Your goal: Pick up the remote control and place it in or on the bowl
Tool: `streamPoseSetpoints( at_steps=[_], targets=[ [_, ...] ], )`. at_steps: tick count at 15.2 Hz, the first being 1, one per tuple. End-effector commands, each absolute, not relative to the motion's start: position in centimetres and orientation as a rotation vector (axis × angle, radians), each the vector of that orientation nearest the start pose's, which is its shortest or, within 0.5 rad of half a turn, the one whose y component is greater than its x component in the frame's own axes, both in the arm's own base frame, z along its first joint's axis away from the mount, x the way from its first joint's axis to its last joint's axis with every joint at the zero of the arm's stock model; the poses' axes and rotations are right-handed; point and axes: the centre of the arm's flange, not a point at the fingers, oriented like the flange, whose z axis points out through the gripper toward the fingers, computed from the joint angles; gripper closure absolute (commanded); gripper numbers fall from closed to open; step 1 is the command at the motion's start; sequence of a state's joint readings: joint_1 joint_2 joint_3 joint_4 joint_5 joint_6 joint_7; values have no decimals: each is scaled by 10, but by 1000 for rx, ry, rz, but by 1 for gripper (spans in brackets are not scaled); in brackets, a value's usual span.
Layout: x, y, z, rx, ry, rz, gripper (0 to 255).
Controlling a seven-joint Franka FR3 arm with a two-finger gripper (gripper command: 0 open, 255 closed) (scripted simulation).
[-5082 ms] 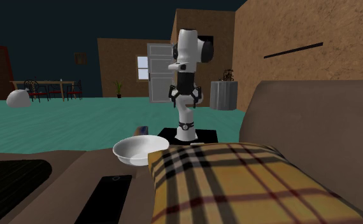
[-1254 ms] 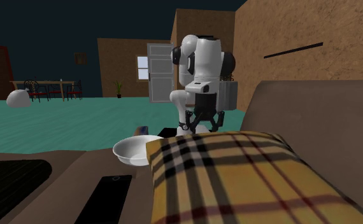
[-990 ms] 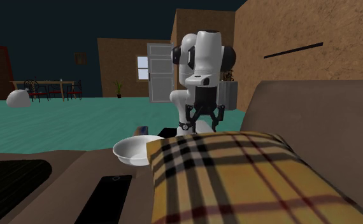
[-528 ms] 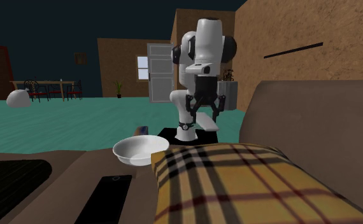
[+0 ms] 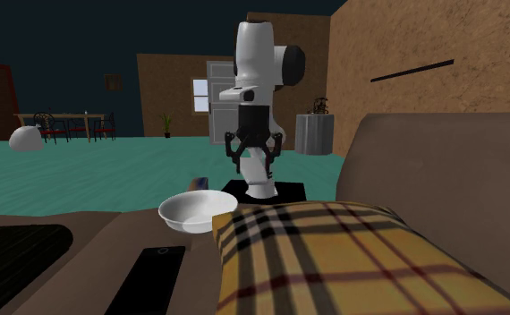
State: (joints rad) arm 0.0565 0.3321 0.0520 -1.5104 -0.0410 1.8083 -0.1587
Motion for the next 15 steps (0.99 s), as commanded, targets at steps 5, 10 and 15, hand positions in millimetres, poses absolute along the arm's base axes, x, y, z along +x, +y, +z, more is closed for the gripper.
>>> streamPoseSetpoints(
  at_steps=[5,10,15],
  targets=[
    [677,-13,472,-3133,-436,53,255],
    [694,-69,467,-3133,-436,53,255],
    [694,-69,441,-3133,-436,53,255]
  ],
)
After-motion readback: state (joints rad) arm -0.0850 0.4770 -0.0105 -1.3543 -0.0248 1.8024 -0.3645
